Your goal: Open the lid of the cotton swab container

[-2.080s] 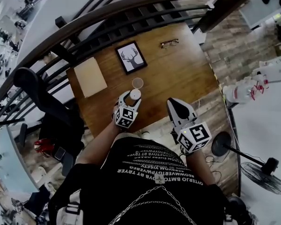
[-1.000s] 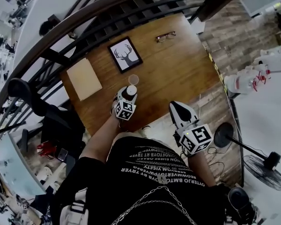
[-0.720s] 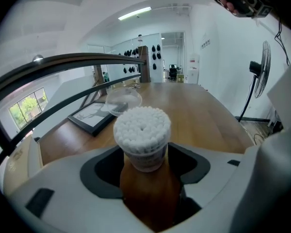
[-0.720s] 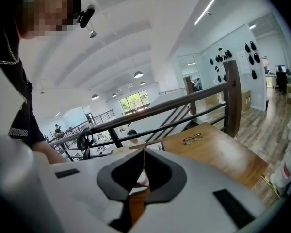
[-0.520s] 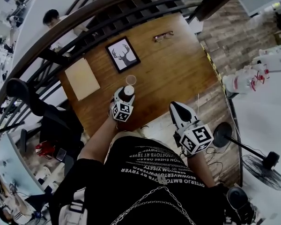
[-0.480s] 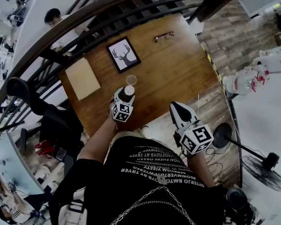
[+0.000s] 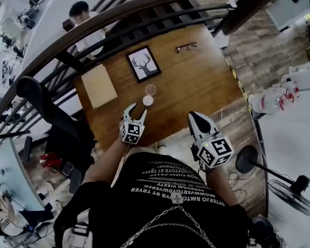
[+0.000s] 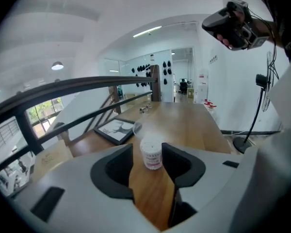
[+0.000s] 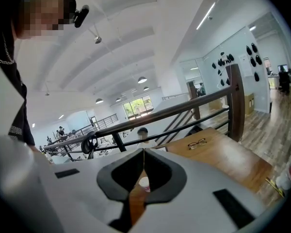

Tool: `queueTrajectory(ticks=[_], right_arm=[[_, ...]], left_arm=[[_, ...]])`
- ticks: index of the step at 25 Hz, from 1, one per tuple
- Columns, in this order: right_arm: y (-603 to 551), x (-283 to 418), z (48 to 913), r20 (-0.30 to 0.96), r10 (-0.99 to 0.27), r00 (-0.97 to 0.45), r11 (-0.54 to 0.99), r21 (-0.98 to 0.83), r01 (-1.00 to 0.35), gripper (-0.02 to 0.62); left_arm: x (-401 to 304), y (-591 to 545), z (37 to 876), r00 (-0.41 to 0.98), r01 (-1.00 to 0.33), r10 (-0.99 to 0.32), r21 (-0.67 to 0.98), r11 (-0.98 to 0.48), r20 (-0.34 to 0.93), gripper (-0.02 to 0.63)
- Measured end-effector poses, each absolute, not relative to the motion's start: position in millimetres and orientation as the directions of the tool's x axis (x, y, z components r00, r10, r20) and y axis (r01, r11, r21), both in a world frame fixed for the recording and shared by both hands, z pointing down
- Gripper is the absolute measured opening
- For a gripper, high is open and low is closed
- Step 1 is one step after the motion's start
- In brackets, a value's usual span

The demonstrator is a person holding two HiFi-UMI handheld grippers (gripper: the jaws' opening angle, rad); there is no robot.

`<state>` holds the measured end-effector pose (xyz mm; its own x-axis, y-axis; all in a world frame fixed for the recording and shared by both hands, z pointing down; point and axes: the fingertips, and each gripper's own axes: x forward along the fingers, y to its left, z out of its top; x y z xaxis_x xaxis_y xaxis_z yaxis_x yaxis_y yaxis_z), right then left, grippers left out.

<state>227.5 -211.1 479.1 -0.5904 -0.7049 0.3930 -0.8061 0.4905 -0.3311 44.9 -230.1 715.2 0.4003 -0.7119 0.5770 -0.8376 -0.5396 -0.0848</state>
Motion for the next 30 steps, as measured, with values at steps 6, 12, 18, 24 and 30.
queueTrajectory(ticks=[6, 12, 18, 24, 30], right_arm=[[-202.1, 234.0, 475.5, 0.371, -0.732, -0.571, 0.487, -0.3, -0.82, 0.015], [-189.1, 246.3, 461.5, 0.358, -0.776, -0.518, 0.483, -0.191, -0.855, 0.014], [-175.1, 253.5, 448.2, 0.343, -0.804, -0.486, 0.477, -0.116, -0.871, 0.014], [-161.7, 254.3, 415.7, 0.288, -0.828, -0.481, 0.487, -0.058, -0.872, 0.014], [-144.3, 250.3, 379.9, 0.231, -0.836, -0.498, 0.509, -0.012, -0.86, 0.014]], left_arm=[[44.8, -221.8, 653.4, 0.344, -0.879, -0.79, -0.122, -0.461, 0.507, 0.031], [58.1, -205.8, 574.9, 0.407, -0.879, -0.818, -0.068, -0.471, 0.407, 0.029], [63.4, -198.2, 496.0, 0.419, -0.884, -0.843, -0.061, -0.464, 0.337, 0.029], [70.8, -185.1, 428.3, 0.441, -0.876, -0.851, -0.067, -0.477, 0.285, 0.029], [76.8, -158.8, 371.4, 0.455, -0.872, -0.862, -0.084, -0.482, 0.225, 0.029]])
